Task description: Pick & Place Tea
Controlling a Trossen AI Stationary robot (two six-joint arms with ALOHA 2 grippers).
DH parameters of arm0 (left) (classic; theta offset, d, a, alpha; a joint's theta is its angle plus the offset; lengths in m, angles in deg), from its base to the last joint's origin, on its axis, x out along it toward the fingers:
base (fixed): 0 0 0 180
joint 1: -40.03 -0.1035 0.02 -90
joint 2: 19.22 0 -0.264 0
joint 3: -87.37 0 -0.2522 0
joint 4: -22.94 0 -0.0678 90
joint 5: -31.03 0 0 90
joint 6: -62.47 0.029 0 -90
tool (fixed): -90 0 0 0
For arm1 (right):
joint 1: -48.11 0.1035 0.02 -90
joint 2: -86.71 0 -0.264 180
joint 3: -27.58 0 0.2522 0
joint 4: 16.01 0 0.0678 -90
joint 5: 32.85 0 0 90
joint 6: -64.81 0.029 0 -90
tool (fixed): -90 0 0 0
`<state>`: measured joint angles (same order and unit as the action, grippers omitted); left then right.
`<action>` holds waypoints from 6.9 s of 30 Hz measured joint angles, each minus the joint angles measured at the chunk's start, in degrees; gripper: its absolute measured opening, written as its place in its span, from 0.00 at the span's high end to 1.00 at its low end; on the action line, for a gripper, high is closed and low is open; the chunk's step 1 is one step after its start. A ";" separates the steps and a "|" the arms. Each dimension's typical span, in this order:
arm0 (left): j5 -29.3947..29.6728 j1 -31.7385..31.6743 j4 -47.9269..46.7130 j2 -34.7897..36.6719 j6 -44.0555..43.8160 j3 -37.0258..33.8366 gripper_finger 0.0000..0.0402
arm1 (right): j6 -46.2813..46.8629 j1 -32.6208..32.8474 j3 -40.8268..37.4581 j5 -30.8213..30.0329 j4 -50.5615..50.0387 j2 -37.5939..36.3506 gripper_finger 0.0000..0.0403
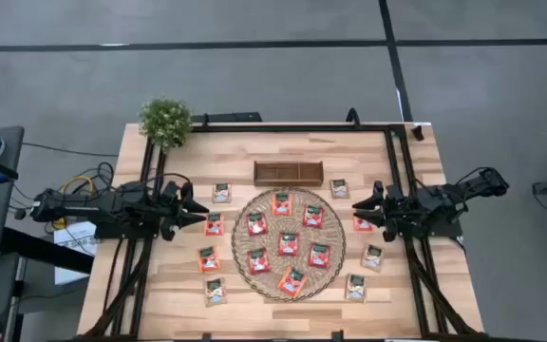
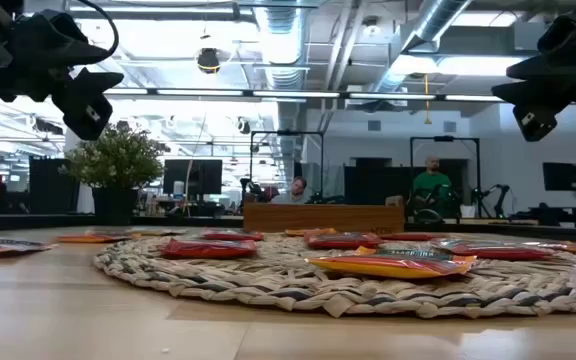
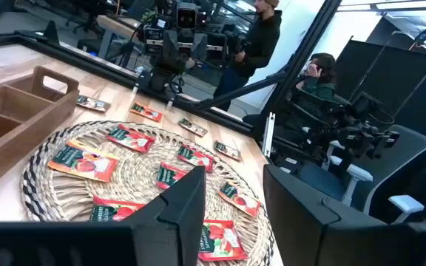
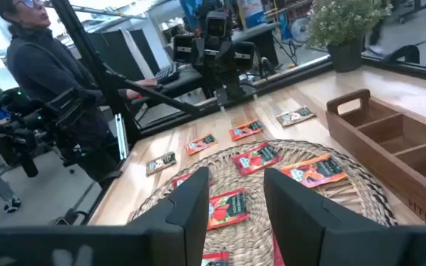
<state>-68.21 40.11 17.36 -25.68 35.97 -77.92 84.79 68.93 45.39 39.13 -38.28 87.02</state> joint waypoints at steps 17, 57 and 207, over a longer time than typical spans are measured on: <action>0.00 0.00 0.00 0.00 0.00 -0.02 0.68 | 0.00 0.00 0.01 -0.02 -0.01 0.00 0.70; 0.01 0.02 0.01 -0.01 -0.02 -0.02 0.68 | 0.00 -0.02 0.00 -0.02 -0.01 -0.02 0.70; 0.04 0.02 0.00 0.00 0.29 -0.02 0.68 | -18.15 -50.97 41.20 13.75 -28.78 87.17 0.43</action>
<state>-68.17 40.13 17.37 -25.68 36.26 -77.94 66.65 17.96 86.59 52.88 -67.07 174.19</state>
